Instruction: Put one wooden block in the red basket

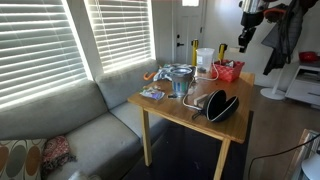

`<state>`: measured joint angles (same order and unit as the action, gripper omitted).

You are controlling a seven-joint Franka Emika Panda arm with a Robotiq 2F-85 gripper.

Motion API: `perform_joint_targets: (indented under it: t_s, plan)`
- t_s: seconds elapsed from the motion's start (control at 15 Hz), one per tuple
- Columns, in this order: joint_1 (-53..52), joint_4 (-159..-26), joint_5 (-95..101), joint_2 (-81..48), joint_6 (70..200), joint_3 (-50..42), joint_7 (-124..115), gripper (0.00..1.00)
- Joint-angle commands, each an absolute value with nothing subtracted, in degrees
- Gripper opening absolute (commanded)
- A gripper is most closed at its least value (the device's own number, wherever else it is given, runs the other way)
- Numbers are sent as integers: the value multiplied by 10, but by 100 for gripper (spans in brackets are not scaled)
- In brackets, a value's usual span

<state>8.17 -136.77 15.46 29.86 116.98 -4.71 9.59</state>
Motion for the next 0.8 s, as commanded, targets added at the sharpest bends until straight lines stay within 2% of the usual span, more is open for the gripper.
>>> perform_joint_targets:
  t_s: [0.0,0.73]
  plan:
    - [107,-1387,194,275,1215,-42,11,7]
    - [119,-1390,199,196,1320,-45,-84,7]
